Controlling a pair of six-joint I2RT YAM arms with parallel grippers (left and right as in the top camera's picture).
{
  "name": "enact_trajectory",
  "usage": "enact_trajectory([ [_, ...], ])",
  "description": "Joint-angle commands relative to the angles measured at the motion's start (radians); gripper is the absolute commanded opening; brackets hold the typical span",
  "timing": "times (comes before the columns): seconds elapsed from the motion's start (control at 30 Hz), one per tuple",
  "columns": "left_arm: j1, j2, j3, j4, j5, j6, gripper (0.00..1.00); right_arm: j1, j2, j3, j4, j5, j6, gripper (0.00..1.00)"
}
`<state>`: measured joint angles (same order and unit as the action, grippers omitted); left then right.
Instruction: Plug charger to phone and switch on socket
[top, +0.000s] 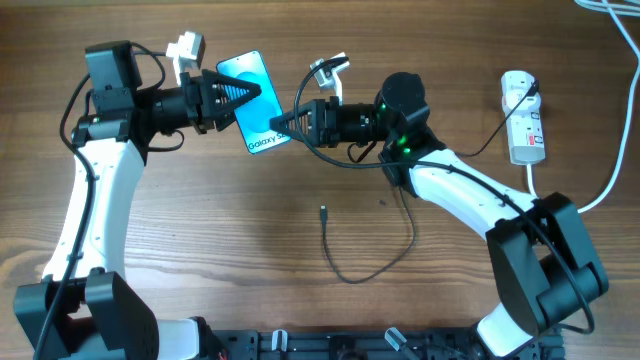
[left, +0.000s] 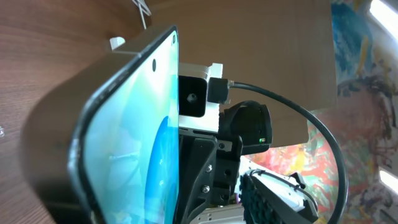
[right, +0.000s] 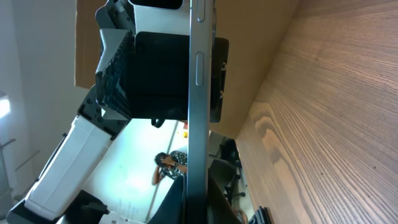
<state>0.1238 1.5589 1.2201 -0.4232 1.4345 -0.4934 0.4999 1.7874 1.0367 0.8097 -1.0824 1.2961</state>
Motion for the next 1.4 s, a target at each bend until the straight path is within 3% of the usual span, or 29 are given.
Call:
enact_trajectory([
  [0.0, -0.008, -0.007, -0.002, 0.024, 0.086, -0.016, 0.50, 0.001, -0.011, 0.023, -0.003, 0.057, 0.016, 0.04],
  [0.17, -0.008, -0.007, -0.002, 0.027, 0.007, -0.017, 0.27, 0.006, -0.011, 0.022, -0.003, 0.046, 0.014, 0.04],
  [0.67, -0.010, -0.007, -0.003, 0.024, 0.003, -0.016, 0.26, 0.026, -0.011, 0.022, -0.003, 0.058, 0.014, 0.04],
  [0.83, -0.010, -0.007, -0.003, 0.023, -0.004, -0.016, 0.10, 0.026, -0.011, 0.022, -0.003, 0.058, 0.013, 0.04],
  [1.03, -0.010, -0.007, -0.005, -0.028, -0.100, -0.012, 0.04, 0.026, -0.011, 0.022, -0.003, 0.058, 0.010, 0.06],
  [1.1, -0.010, -0.007, -0.005, -0.064, -0.167, 0.021, 0.04, 0.026, -0.011, 0.022, -0.025, 0.064, -0.050, 0.28],
  [1.2, -0.010, -0.007, -0.005, -0.163, -0.363, 0.046, 0.04, 0.015, -0.011, 0.022, -0.197, 0.081, -0.224, 0.47],
  [1.27, -0.010, -0.007, -0.005, -0.266, -0.556, 0.053, 0.04, 0.008, -0.011, 0.022, -0.408, 0.112, -0.382, 0.57],
  [1.37, -0.010, -0.007, -0.007, -0.356, -0.728, 0.097, 0.04, 0.000, -0.011, 0.022, -0.658, 0.193, -0.556, 0.67],
])
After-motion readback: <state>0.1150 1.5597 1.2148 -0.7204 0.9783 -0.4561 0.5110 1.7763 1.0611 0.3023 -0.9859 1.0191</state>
